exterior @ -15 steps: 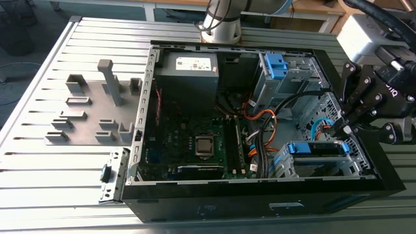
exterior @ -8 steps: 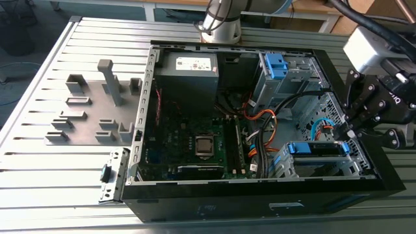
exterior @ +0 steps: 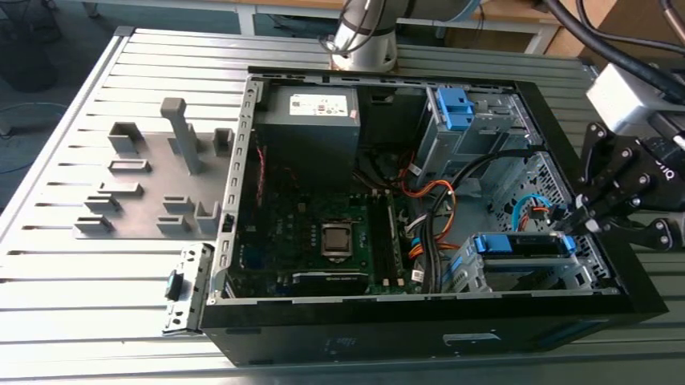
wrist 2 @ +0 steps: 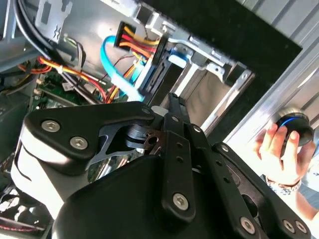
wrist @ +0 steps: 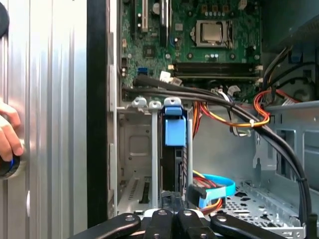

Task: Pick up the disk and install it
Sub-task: 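Insert the disk into the insertion slot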

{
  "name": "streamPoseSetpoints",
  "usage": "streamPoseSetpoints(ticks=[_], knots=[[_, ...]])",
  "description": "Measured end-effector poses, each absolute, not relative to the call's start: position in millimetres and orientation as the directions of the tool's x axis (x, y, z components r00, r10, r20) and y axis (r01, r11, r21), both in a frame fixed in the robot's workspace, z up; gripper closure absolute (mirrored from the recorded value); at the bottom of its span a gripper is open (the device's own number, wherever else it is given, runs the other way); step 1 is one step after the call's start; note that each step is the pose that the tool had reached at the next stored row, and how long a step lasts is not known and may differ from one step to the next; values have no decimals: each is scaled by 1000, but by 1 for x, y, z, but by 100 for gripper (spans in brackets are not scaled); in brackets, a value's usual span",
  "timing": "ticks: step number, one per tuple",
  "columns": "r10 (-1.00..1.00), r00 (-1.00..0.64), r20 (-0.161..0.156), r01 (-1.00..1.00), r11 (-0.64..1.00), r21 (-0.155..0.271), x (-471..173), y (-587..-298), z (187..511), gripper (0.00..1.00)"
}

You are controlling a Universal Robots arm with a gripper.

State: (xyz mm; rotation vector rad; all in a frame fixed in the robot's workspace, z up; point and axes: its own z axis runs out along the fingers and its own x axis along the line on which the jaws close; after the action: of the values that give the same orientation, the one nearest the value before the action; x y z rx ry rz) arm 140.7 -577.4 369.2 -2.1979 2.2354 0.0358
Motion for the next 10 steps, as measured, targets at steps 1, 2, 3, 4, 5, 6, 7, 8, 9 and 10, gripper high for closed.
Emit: streamPoseSetpoints(ticks=[1, 2, 3, 4, 5, 6, 7, 8, 9, 10], knots=[[-1000, -17, -21, -1000, 17, 12, 142, -577, 368, 89], [-1000, -17, -21, -1000, 17, 12, 144, -577, 367, 89], [-1000, -17, -21, -1000, 17, 12, 145, -577, 366, 89], [-1000, -17, -21, -1000, 17, 13, 146, -577, 364, 89], [-1000, -17, -21, -1000, 17, 13, 147, -577, 363, 89], [-1000, -17, -21, -1000, 17, 13, 148, -576, 362, 89], [-1000, -17, -21, -1000, 17, 13, 149, -576, 361, 89], [-1000, -17, -21, -1000, 17, 13, 149, -576, 360, 89], [-1000, -17, -21, -1000, 17, 13, 150, -576, 359, 89], [-1000, -17, -20, -1000, 17, 13, 150, -576, 359, 89]])
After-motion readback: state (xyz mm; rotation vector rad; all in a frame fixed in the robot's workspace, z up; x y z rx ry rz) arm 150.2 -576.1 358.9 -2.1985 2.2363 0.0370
